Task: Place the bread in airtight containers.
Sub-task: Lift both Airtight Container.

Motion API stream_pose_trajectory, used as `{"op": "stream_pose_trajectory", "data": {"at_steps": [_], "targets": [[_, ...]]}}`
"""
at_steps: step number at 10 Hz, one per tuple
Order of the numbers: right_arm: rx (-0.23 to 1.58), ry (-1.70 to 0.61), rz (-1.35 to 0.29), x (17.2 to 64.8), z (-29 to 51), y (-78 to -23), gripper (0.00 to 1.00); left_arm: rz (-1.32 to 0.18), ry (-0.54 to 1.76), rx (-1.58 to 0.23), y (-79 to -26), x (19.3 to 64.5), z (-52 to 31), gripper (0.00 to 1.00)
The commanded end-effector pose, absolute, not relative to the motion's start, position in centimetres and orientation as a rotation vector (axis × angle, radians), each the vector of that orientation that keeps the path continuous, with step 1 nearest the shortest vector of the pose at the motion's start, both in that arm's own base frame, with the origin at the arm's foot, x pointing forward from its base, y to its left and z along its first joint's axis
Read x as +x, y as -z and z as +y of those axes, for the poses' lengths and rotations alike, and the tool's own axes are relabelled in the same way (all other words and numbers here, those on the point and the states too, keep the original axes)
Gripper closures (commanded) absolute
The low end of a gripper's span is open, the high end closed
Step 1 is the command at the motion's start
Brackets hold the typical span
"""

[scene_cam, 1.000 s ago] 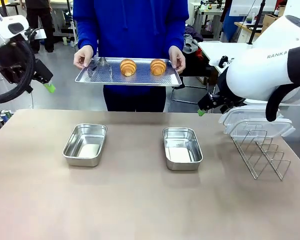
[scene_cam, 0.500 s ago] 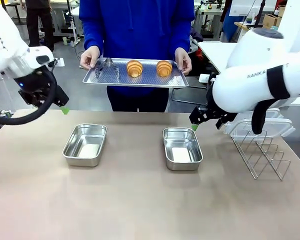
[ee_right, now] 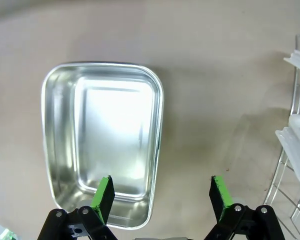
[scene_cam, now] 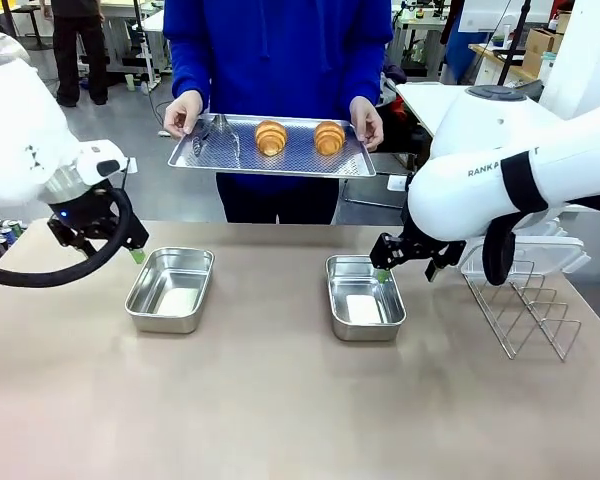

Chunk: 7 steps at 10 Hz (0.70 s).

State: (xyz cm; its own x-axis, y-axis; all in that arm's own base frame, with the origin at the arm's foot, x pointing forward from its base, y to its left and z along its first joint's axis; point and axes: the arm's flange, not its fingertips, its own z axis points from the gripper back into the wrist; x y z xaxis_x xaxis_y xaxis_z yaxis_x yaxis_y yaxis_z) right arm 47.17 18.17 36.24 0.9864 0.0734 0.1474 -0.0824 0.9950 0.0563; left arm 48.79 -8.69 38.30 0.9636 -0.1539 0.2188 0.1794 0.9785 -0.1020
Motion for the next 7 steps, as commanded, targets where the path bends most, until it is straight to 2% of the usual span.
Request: {"op": "stream_pose_trajectory", "data": {"at_steps": [1,7], "targets": [[0.024,-0.022,-0.15,48.0,19.1,-35.2,0.0,-0.215,0.115,-0.092,-37.2,48.9,-10.2,0.0],[0.019,0.004,-0.14,48.7,19.2,-32.3,0.0,-0.178,0.089,-0.068,-32.9,50.0,-10.6,0.0]]}}
